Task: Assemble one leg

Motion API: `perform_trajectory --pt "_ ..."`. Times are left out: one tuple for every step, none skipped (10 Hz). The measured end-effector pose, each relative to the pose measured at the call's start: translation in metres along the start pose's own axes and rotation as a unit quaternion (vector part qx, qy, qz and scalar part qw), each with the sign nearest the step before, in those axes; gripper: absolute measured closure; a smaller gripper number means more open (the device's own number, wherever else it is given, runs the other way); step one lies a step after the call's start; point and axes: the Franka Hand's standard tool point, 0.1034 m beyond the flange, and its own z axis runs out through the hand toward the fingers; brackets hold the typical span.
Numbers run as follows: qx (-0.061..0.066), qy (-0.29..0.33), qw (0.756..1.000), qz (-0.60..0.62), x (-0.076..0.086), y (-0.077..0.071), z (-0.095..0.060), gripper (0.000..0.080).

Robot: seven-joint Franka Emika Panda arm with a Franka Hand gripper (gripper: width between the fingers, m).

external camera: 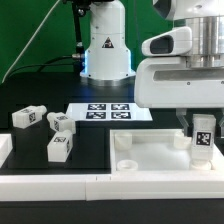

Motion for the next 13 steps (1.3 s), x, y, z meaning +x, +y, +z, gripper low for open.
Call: perform_trajectory --pt "-0.003 -0.003 0.999 0.047 0.001 0.000 0.000 0.0515" --pt "-0.005 -0.008 0.994 0.112 0.002 0.001 0.000 0.0515" --pt "-0.007 -0.014 0.985 0.170 0.003 0.002 0.000 0.0515" --pt "-0.010 -0.022 0.973 0.230 0.003 0.003 0.001 0.0515" --pt "-0.006 -0.030 0.951 0.308 0.004 0.006 0.001 0.0515" --pt "-0.002 -0.035 0.929 0.368 0.005 0.007 0.002 0.0515" --pt "0.001 -0.039 0.902 0.429 0.005 0.010 0.002 0.0514" --pt "0.003 -0.043 0.886 0.462 0.005 0.011 0.002 0.0514" --pt "0.003 -0.043 0.875 0.482 0.004 0.011 0.002 0.0514" --pt "0.003 -0.043 0.876 0.481 0.004 0.011 0.002 0.0514" --pt "0.003 -0.043 0.880 0.472 0.004 0.011 0.002 0.0399" --pt "0.004 -0.043 0.888 0.457 0.004 0.010 0.002 0.0265" --pt "0.008 -0.038 0.916 0.400 0.004 0.004 0.000 0.0265"
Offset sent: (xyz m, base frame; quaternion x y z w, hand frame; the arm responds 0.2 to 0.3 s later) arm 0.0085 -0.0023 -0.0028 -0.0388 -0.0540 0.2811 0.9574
